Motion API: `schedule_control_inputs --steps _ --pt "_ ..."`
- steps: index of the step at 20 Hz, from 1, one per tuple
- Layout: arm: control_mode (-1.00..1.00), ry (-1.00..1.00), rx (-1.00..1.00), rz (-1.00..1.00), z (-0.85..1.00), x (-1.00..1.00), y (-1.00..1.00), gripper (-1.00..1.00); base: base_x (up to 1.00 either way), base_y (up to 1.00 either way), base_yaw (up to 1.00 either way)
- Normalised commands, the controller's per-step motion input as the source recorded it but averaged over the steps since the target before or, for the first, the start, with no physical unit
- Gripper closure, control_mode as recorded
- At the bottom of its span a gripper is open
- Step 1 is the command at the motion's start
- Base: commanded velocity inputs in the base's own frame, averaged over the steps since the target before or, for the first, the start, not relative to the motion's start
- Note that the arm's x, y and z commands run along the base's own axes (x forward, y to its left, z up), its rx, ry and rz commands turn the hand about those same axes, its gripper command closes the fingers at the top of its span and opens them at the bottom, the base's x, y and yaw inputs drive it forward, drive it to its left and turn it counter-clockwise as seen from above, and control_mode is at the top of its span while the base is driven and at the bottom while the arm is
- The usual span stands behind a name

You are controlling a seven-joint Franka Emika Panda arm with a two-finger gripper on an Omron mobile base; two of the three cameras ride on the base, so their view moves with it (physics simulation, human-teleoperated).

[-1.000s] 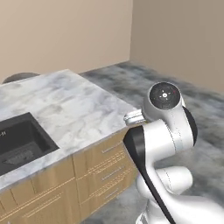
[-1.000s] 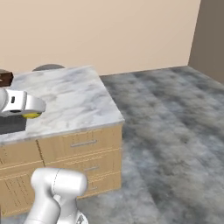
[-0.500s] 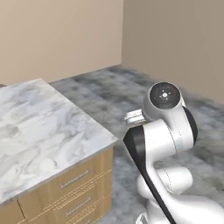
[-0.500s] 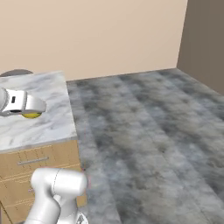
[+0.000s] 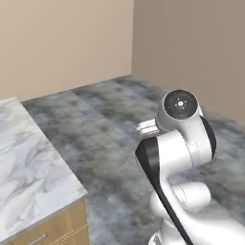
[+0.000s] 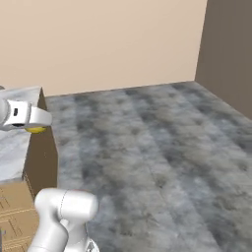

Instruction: Gather the lemon and mushroom from the fridge and place them on a tray on the dining counter. Then gather the steak and fish from the fridge and place them on the other tray.

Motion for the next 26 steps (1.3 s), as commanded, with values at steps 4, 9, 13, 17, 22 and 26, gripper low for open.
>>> schedule_control_inputs --steps 4,9,13,17,22,26 --pt "1.00 0.00 0.00 0.00 0.00 0.00 0.00 1.00 1.00 -0.64 0.25" --pt "1.00 0.00 0.00 0.00 0.00 0.00 0.00 1.00 0.99 -0.51 0.31" --pt "1.00 0.00 0.00 0.00 0.00 0.00 0.00 1.00 0.95 -0.46 0.35" --pt "1.00 0.00 0.00 0.00 0.00 0.00 0.00 1.00 0.95 -0.40 0.38" --pt "1.00 0.00 0.00 0.00 0.00 0.00 0.00 1.00 0.96 -0.35 0.40" --pt "1.00 0.00 0.00 0.00 0.00 0.00 0.00 1.00 0.96 -0.35 0.41"
